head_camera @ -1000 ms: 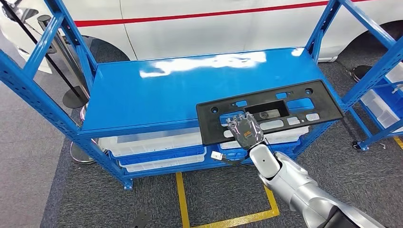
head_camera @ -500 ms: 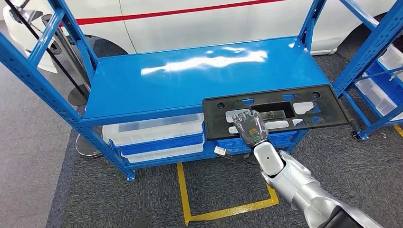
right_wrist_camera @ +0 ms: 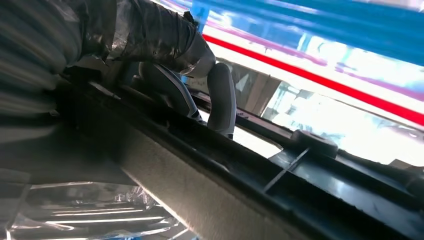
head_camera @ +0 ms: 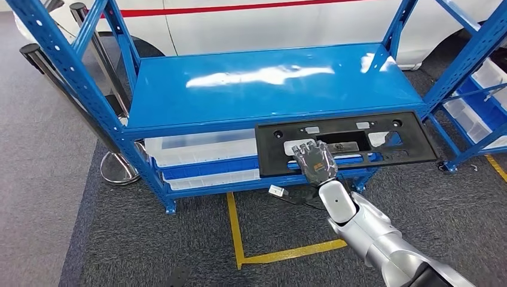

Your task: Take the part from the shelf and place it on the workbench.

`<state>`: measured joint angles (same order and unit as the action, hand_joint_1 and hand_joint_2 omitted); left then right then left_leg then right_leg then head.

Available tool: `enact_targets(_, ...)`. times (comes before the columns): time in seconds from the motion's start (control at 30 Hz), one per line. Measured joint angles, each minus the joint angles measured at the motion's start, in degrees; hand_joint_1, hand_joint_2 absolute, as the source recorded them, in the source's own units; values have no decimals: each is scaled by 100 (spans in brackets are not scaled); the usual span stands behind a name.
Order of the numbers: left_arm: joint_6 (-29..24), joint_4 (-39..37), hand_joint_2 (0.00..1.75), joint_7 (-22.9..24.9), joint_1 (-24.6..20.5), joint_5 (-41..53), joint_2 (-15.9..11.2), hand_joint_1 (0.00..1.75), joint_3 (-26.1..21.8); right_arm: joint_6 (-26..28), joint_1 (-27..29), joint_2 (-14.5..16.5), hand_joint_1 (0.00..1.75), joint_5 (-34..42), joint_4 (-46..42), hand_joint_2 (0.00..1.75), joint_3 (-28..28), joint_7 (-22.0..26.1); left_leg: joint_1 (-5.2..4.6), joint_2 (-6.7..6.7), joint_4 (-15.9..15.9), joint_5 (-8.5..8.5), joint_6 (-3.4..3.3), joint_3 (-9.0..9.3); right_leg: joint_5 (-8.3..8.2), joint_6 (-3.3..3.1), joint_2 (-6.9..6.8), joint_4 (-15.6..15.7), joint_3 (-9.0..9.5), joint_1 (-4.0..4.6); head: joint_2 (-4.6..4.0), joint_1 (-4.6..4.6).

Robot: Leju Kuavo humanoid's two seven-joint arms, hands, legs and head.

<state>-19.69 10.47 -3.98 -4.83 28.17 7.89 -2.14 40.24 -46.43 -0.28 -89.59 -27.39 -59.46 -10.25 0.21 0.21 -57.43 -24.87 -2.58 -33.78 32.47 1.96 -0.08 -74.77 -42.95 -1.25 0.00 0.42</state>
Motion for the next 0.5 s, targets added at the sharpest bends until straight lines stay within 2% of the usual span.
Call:
enact_targets(0.03, 1, 0, 175, 0, 2, 5, -1, 0, -2, 0, 23, 0, 175, 0, -1, 175, 13, 1, -10, -1, -21, 50, 2, -85, -88, -7, 0, -47, 90, 1, 0, -1)
enact_targets(0.07, 1, 0, 175, 0, 4, 11, -2, 0, -5, 0, 42, 0, 175, 0, -2, 175, 34, 6, -18, -4, -49, 95, 8, -168, -232, -25, 0, 102, 274, 4, 0, -1)
enact_targets(0.1, 2, 0, 175, 0, 7, 18, -2, 0, -8, 1, 57, 1, 175, 0, -9, 175, 63, 11, -23, -8, -80, 136, 19, -244, -350, -59, 1, 424, 548, 16, 0, -1)
enact_targets(0.17, 2, 0, 175, 0, 15, 31, -1, 0, -16, 3, 64, 2, 175, 0, -39, 175, 128, 14, -41, -13, -133, 209, 64, -356, -349, -136, 1, 1177, 1077, 59, 0, -4)
enact_targets(0.2, 2, 0, 175, -1, 19, 36, -1, 0, -23, 4, 65, 2, 175, 0, -56, 175, 157, 14, -40, -11, -141, 251, 96, -383, -301, -168, 3, 1426, 1222, 84, 0, -3)
enact_targets(0.23, 2, 0, 175, -2, 24, 40, 0, 0, -31, 4, 68, 2, 175, 0, -69, 175, 180, 13, -38, -8, -134, 299, 132, -400, -276, -193, 3, 1545, 1266, 104, 0, -5)
enact_targets(0.27, 1, 0, 175, -3, 34, 44, -2, 0, -37, 3, 76, 1, 175, 0, -76, 175, 198, 13, -36, -8, -114, 352, 170, -410, -319, -221, 1, 1576, 1240, 101, 0, -4)
enact_targets(0.3, 1, 0, 175, -5, 45, 44, -3, 0, -41, 3, 80, 1, 175, 0, -79, 175, 209, 13, -29, -12, -119, 347, 205, -432, -383, -258, -9, 1605, 1206, 93, 0, -1)
enact_targets(0.33, 1, 0, 175, -6, 57, 44, -4, 0, -44, 2, 83, 1, 175, 0, -80, 175, 217, 13, -25, -17, -177, 253, 241, -474, -452, -307, -20, 1626, 1160, 77, 0, -8)
enact_targets(0.37, 0, 0, 175, -7, 69, 43, -5, 0, -45, 2, 86, 2, 175, 0, -82, 175, 223, 13, -20, -23, -328, 57, 275, -536, -527, -352, -30, 1649, 1101, 58, 0, -13)
enact_targets(0.43, 0, 0, 175, -8, 75, 42, -7, 0, -46, 2, 93, 4, 175, 0, -90, 175, 231, 13, 9, -24, -967, -517, 337, -716, -664, -402, -37, 1648, 941, 51, 0, -28)
enact_targets(0.47, 0, 0, 175, -9, 74, 42, -8, 0, -46, 2, 101, 5, 175, 0, -92, 175, 232, 13, 22, -24, -1336, -725, 364, -789, -728, -402, -37, 1637, 848, 51, 0, -30)
enact_targets(0.5, 0, 0, 175, -10, 73, 42, -8, 0, -46, 2, 111, 4, 175, 0, -93, 175, 233, 13, 34, -23, -1619, -808, 388, -811, -792, -396, -39, 1622, 751, 50, 0, -30)
